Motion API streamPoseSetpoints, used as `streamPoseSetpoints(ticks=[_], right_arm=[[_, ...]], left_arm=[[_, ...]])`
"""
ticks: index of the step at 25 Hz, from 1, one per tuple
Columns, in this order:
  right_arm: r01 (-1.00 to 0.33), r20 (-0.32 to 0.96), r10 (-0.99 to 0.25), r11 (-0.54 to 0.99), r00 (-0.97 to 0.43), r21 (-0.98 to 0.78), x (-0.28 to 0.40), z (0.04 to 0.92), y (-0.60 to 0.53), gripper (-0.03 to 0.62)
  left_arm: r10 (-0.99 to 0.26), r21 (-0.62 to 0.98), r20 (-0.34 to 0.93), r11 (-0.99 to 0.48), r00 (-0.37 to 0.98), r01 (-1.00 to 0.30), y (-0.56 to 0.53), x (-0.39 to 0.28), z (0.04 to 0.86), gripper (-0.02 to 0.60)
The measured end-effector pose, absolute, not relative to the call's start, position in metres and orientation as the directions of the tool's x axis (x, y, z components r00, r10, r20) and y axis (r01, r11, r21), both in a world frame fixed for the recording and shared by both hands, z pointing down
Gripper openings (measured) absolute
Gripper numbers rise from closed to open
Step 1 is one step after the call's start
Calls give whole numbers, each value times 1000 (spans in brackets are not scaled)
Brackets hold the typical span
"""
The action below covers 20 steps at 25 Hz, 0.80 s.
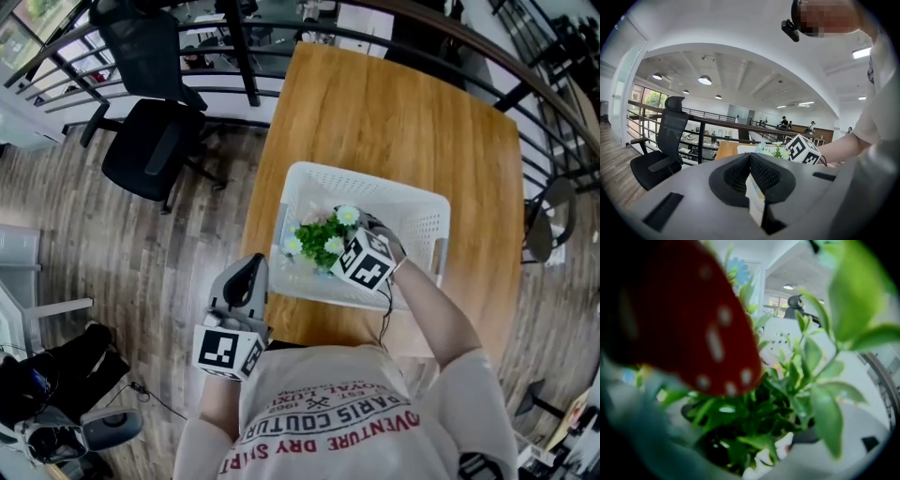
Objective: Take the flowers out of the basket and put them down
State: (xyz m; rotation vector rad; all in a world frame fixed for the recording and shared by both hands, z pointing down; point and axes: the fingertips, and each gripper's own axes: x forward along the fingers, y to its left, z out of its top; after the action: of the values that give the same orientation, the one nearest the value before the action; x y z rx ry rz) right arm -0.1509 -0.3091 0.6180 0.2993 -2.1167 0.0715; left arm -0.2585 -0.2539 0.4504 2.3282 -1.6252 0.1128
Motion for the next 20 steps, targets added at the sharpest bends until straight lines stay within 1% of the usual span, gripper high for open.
streamPoseSetpoints(ticks=[4, 6, 9, 14, 20], right_arm=[[-301, 802, -287, 943, -523, 141, -141, 576, -314, 488], [-345, 779, -342, 923, -525, 172, -128, 551, -314, 488], [-397, 748, -401, 896, -529, 199, -102, 514, -308, 488], [-460, 700, -490, 851, -520, 254, -39, 475, -307, 489], [-524, 664, -558, 803, -497, 283, 58, 447, -296, 489]], left_arm=[[-879, 177, 205, -399, 431, -900, -259, -247, 441, 23], [-859, 167, 194, -447, 474, -879, -261, -236, 433, 23], [-844, 157, 186, -480, 503, -863, -256, -215, 420, 23], [-813, 113, 150, -552, 563, -826, -252, -152, 404, 23], [-786, 143, 98, -596, 611, -790, -244, -57, 389, 23]])
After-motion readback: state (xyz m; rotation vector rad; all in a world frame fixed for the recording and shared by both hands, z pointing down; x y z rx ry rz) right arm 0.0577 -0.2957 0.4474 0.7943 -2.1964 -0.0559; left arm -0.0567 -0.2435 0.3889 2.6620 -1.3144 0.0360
